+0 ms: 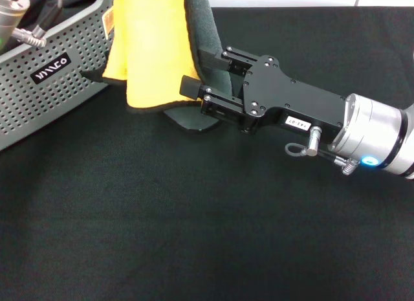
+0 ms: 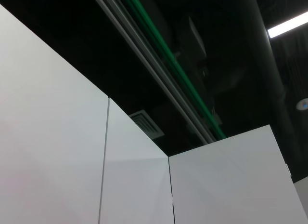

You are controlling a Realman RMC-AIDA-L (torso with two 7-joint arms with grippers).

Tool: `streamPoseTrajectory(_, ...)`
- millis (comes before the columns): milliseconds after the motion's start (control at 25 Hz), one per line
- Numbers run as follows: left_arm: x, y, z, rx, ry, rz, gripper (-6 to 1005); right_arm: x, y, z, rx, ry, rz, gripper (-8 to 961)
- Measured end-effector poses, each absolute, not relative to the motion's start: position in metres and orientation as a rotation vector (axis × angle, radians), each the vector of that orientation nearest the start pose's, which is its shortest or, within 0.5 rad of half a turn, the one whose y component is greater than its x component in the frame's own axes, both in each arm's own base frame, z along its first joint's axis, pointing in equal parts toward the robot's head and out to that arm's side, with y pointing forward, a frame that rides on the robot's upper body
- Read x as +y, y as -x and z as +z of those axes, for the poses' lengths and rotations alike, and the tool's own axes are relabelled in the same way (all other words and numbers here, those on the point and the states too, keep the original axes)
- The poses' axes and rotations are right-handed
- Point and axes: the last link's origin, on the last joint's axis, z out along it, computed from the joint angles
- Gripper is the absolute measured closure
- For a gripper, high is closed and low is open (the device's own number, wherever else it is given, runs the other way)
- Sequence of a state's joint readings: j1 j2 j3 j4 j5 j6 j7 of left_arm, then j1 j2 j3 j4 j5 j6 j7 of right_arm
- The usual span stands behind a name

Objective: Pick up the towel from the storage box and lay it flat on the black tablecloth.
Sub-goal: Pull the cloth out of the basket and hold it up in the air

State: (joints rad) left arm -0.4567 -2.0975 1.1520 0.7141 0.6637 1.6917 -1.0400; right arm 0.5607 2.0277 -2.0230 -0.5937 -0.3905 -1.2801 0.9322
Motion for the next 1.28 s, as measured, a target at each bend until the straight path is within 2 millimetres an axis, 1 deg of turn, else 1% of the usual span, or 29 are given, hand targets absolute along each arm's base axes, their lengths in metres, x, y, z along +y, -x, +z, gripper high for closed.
streamPoseTrajectory(160,0.3310,0.1569,0.0817,0.034,1.915,-1.805,985,0.3184,-0.1356,-0.0730,0.299,2.594,1.405,346)
streamPoseTrajectory(360,0.3306,0.1583,0.0836,0.031,1.900,-1.809,985,0.3154,-0.1372,-0.0743,0.312,2.636,1.393,425)
streamPoseTrajectory(600,0.3305,0.1589,0.0841,0.031,1.896,-1.808,985,0.3152,-0.1385,-0.0734,0.317,2.644,1.387,550)
streamPoseTrajectory(800,0.3304,0.1592,0.0846,0.030,1.891,-1.809,984,0.3165,-0.1410,-0.0726,0.328,2.633,1.378,555)
streamPoseTrajectory(1040,0.3304,0.1585,0.0845,0.033,1.891,-1.813,984,0.3204,-0.1403,-0.0724,0.325,2.623,1.365,666)
streamPoseTrajectory(1280,0.3305,0.1583,0.0856,0.033,1.881,-1.819,984,0.3227,-0.1408,-0.0735,0.339,2.620,1.346,686)
